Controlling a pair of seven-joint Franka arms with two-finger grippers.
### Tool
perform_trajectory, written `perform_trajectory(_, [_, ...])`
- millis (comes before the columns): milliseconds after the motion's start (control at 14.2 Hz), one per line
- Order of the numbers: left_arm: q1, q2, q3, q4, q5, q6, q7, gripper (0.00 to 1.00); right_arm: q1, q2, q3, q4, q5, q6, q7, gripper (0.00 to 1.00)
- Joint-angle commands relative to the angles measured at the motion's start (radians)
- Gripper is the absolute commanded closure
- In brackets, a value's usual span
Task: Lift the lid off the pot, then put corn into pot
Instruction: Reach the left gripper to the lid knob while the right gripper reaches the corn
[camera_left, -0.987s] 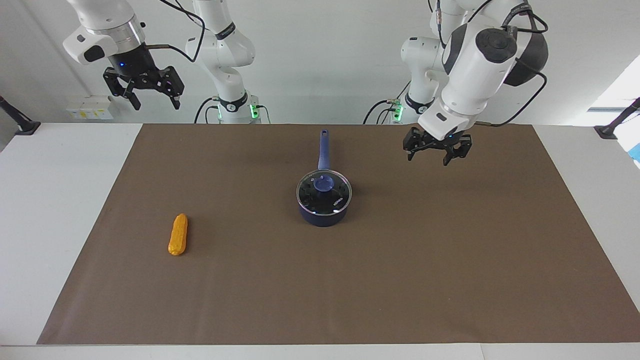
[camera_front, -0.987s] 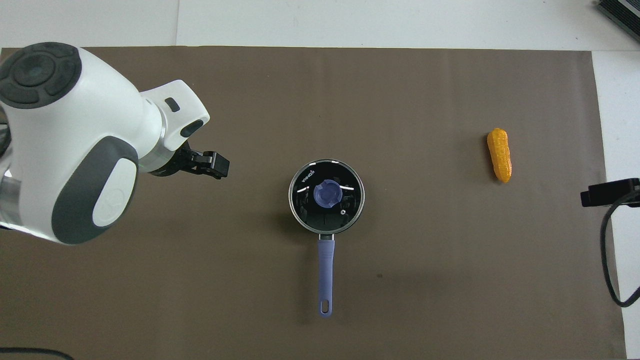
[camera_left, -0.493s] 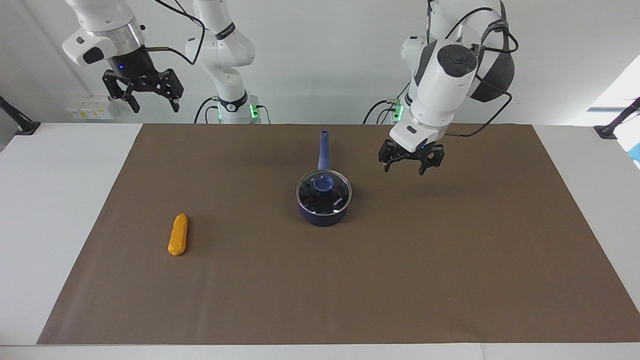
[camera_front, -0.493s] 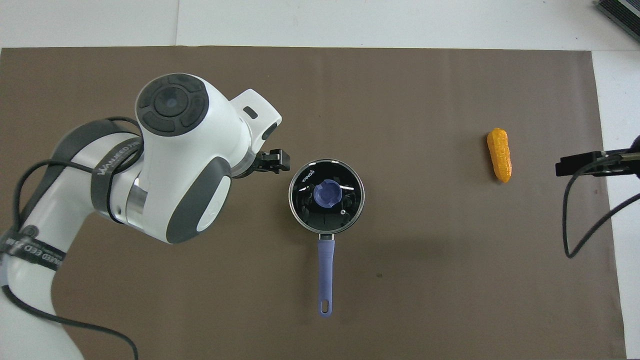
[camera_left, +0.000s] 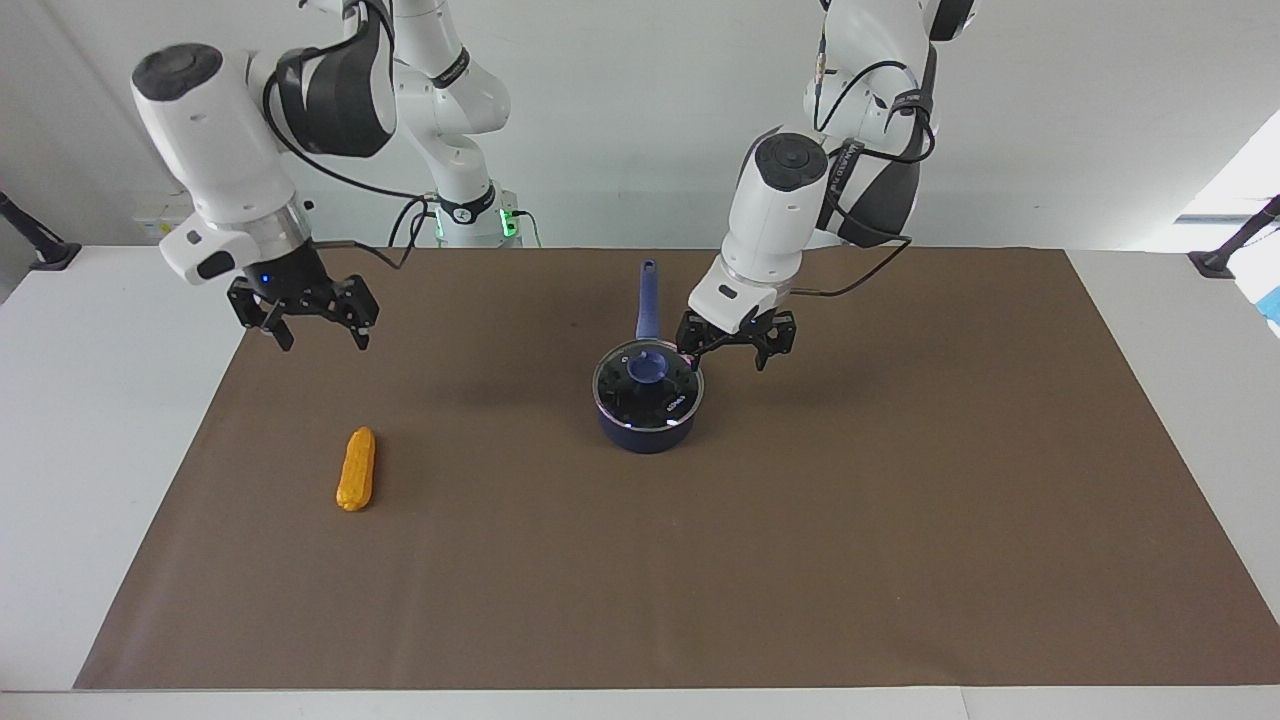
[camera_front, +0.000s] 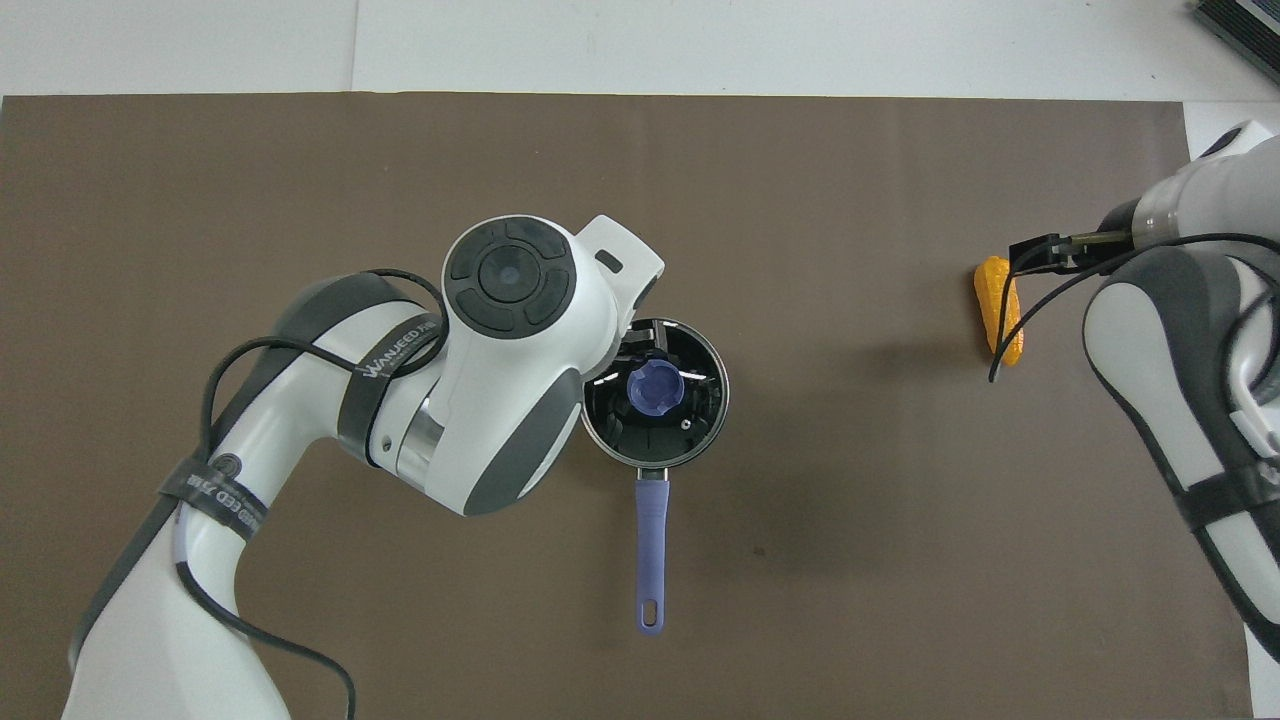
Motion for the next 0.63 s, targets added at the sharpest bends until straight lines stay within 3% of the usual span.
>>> perform_trajectory(0, [-0.038,0.06,0.018,0.07,0.016,0.012,-0.053,0.0,-0.025,0.084,0.003,0.014,-0.007,0.077,-0.012,0.0])
perform_trajectory(211, [-0.075,0.085,0.018,0.073,0.062,0.014,-0.058,0.0,-0.038,0.155,0.003,-0.009,-0.006,0.132,-0.011,0.0])
perform_trajectory(564, [-0.081,0.085,0.018,0.073,0.071,0.006,-0.084,0.0,-0.058,0.207,0.003,-0.098,-0.006,0.299,-0.006,0.0])
